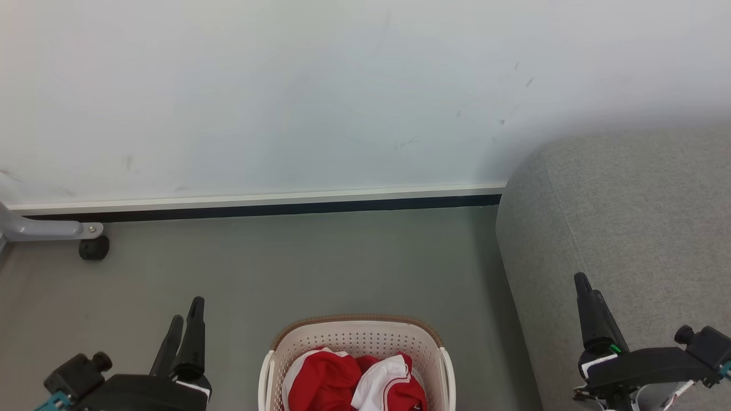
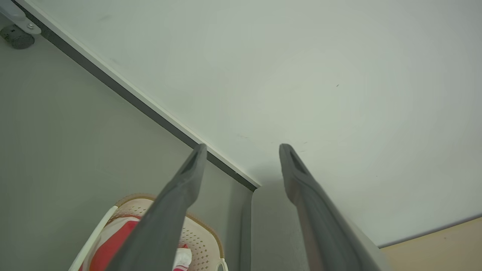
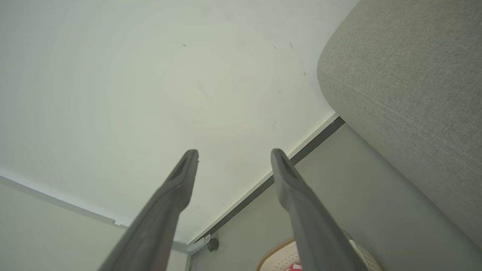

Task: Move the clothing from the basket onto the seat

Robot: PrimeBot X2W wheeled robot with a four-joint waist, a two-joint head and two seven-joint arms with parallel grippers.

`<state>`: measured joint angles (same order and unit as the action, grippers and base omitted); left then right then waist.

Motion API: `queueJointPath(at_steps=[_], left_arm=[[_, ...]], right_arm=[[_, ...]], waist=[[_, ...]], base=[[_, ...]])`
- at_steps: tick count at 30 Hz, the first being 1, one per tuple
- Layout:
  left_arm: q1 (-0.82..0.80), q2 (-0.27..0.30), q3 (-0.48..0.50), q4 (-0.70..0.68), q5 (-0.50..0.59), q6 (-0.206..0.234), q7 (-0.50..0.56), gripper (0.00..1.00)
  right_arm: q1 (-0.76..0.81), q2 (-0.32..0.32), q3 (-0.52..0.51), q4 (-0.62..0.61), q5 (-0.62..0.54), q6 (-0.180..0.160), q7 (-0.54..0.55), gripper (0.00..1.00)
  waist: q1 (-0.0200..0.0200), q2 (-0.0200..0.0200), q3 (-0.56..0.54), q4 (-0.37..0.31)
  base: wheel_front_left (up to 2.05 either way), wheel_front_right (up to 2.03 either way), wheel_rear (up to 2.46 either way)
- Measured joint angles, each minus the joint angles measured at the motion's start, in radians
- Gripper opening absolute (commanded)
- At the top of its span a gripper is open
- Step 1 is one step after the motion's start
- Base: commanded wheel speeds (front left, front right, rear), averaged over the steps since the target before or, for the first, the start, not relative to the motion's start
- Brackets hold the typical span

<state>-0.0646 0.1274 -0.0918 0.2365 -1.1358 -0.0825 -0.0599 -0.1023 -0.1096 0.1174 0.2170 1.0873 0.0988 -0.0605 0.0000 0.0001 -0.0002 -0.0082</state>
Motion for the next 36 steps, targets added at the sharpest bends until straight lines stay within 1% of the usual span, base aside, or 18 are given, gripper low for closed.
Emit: queueJointPath(at_steps=[5, 7, 9, 12, 18, 19, 36], left_arm=[[-0.011, 0.018, -0.027, -0.005, 0.102, 0.026, -0.018, 1.0], [-0.013, 0.023, -0.036, -0.008, 0.132, 0.035, -0.023, 1.0], [-0.013, 0.025, -0.044, -0.011, 0.161, 0.04, -0.031, 1.0], [-0.014, 0.029, -0.055, -0.014, 0.203, 0.049, -0.04, 1.0], [-0.022, 0.038, -0.079, -0.019, 0.287, 0.058, -0.066, 1.0], [-0.023, 0.038, -0.082, -0.021, 0.296, 0.066, -0.068, 1.0], [-0.03, 0.059, -0.123, -0.043, 0.494, 0.084, -0.128, 1.0]], right_arm=[[-0.013, -0.011, 0.027, -0.004, -0.085, -0.02, -0.016, 1.0], [-0.013, -0.016, 0.039, -0.002, -0.115, -0.022, -0.022, 1.0], [-0.013, -0.02, 0.05, 0.0, -0.153, -0.037, -0.03, 1.0], [-0.015, -0.023, 0.064, 0.001, -0.195, -0.047, -0.04, 1.0], [-0.032, -0.031, 0.099, -0.003, -0.289, -0.056, -0.065, 1.0], [-0.033, -0.033, 0.103, -0.004, -0.298, -0.056, -0.066, 1.0], [-0.052, -0.051, 0.165, -0.019, -0.519, -0.082, -0.127, 1.0]], waist=[[0.0, -0.0001, 0.0, 0.0], [0.0, 0.0, 0.0, 0.0], [0.0, 0.0, 0.001, 0.0], [0.0, -0.0001, 0.001, 0.0], [0.0, -0.0001, -0.001, 0.0], [0.0, 0.0, -0.001, 0.0], [0.0, 0.0, -0.005, -0.002]], base=[[0.0, 0.0, 0.0], [0.0, 0.0, 0.0], [0.0, 0.0, 0.0], [0.0, 0.0, 0.0], [0.0, 0.0, 0.0], [0.0, 0.0, 0.0], [0.0, 0.0, 0.0]])
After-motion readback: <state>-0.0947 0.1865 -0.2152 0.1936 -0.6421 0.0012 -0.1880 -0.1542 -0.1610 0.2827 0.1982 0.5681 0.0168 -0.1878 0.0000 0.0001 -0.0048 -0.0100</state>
